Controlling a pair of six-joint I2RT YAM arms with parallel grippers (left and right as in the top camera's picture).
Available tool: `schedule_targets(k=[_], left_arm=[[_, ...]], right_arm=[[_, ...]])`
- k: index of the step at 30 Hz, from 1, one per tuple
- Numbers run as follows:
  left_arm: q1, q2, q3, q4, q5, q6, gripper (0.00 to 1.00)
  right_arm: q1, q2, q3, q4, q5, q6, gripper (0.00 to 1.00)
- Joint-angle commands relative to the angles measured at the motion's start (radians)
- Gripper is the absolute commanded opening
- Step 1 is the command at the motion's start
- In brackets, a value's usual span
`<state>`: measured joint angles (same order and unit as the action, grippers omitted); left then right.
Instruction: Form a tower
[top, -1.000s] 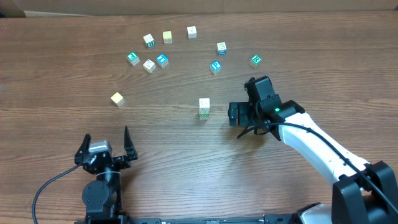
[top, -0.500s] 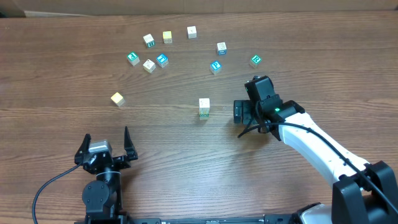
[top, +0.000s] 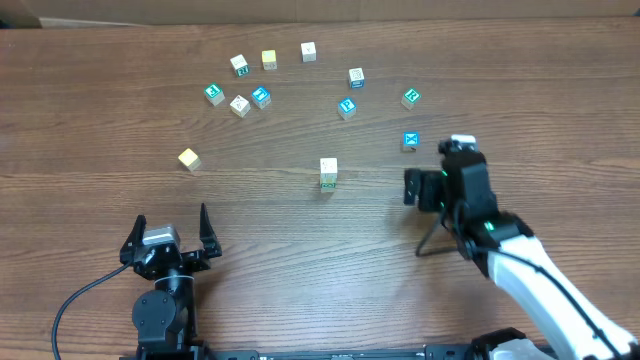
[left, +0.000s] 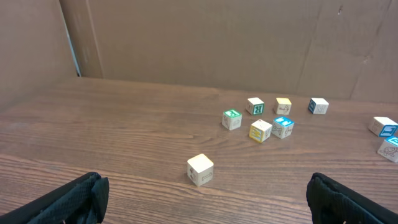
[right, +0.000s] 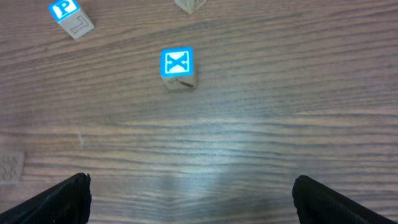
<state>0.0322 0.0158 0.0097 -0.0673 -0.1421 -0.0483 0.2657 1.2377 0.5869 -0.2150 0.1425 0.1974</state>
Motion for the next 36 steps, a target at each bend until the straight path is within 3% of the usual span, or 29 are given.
schedule_targets(k=[1, 14, 26, 36], left_arm=[[-0.006, -0.011, -0.004, 0.0, 0.004, 0.019, 1.0], [-0.006, -0.011, -0.003, 0.0, 0.004, 0.019, 1.0], [-0.006, -0.011, -0.004, 0.0, 0.004, 0.019, 1.0], [-0.006, -0.011, -0.004, 0.0, 0.004, 0.019, 0.99]], right_arm=[[-0.037, -0.077, -0.08, 0.037, -0.074, -0.076, 1.0], [-0.194, -0.153, -0.259, 0.163, -0.19, -0.071, 1.0], [-0.209, -0.302, -0.572, 0.479, -0.193, -0.001, 1.0], [-0.229, -0.47, -0.579, 0.339, -0.178, 0.007, 1.0]])
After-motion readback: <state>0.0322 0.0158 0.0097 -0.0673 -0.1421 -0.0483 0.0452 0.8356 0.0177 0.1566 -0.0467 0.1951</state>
